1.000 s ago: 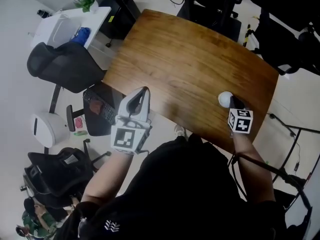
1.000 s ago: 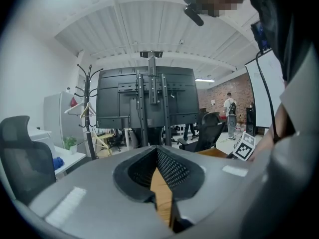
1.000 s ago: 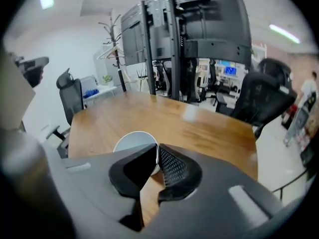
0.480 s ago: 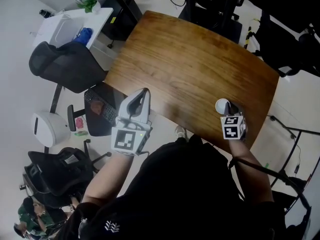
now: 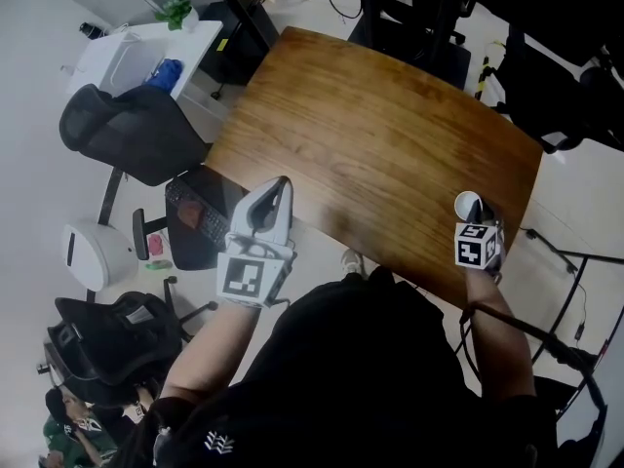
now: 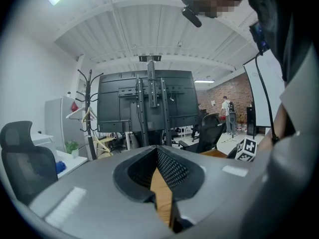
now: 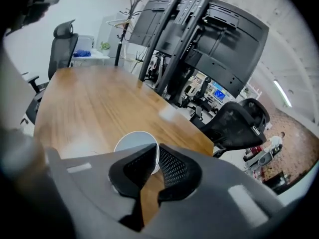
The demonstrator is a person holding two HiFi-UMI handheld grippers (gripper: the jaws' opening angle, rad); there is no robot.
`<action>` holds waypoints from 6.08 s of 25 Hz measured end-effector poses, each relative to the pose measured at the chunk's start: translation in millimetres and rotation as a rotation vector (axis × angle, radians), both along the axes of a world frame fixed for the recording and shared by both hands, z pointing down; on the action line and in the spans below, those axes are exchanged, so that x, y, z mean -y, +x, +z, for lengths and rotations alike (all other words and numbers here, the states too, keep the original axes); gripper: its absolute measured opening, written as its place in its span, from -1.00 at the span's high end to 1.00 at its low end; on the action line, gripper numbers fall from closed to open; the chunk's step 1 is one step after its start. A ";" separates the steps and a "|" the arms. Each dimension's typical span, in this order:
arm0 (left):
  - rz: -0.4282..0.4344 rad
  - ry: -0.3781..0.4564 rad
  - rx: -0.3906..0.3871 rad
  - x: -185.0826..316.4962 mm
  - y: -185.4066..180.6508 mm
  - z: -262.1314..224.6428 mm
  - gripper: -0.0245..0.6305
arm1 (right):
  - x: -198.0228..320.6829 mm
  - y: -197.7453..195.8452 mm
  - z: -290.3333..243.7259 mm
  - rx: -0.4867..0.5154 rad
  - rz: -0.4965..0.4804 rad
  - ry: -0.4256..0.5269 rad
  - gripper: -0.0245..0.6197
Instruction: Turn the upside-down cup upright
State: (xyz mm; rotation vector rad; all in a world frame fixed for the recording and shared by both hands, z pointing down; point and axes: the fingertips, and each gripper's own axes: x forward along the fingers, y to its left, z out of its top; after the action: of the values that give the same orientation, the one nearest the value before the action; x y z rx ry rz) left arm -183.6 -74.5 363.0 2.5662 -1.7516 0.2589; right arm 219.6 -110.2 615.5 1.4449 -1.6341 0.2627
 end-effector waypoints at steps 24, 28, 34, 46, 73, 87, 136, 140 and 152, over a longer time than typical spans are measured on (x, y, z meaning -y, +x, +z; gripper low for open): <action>-0.009 0.003 0.033 -4.1 -3.2 -7.0 0.93 | -8.9 -94.4 21.6 0.561 -0.118 0.020 0.53; -0.020 -0.004 0.036 -1.2 -3.9 -6.0 0.93 | 6.2 -56.6 7.1 0.619 -0.034 0.089 0.53; -0.019 -0.008 0.046 5.4 2.3 -5.1 0.93 | 18.2 -11.5 44.8 0.861 0.132 -0.088 0.48; -0.006 -0.002 0.038 18.0 18.4 -9.3 0.93 | 14.7 -37.2 33.7 0.756 -0.032 -0.124 0.54; 0.060 -0.026 -0.001 15.5 35.5 14.6 0.93 | -45.4 -128.4 20.1 0.390 -0.362 -0.096 0.89; 0.166 -0.036 -0.008 35.4 47.4 24.3 0.93 | -36.7 -114.5 -13.8 0.548 -0.234 0.040 0.70; 0.052 -0.019 0.025 32.6 7.6 -5.7 0.93 | -23.8 -115.5 44.3 0.296 -0.173 -0.027 0.83; 0.055 -0.035 0.064 26.4 0.9 2.7 0.93 | -23.7 -114.6 54.3 0.322 -0.148 -0.043 0.92; 0.094 -0.023 0.022 40.1 20.7 -0.4 0.93 | -23.3 -51.8 11.3 0.454 -0.026 0.124 0.45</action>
State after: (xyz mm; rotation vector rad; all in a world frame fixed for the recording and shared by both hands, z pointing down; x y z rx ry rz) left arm -162.9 -114.6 362.5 2.6431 -1.6271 0.3095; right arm 167.8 -86.9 626.8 1.5309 -2.0612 0.5123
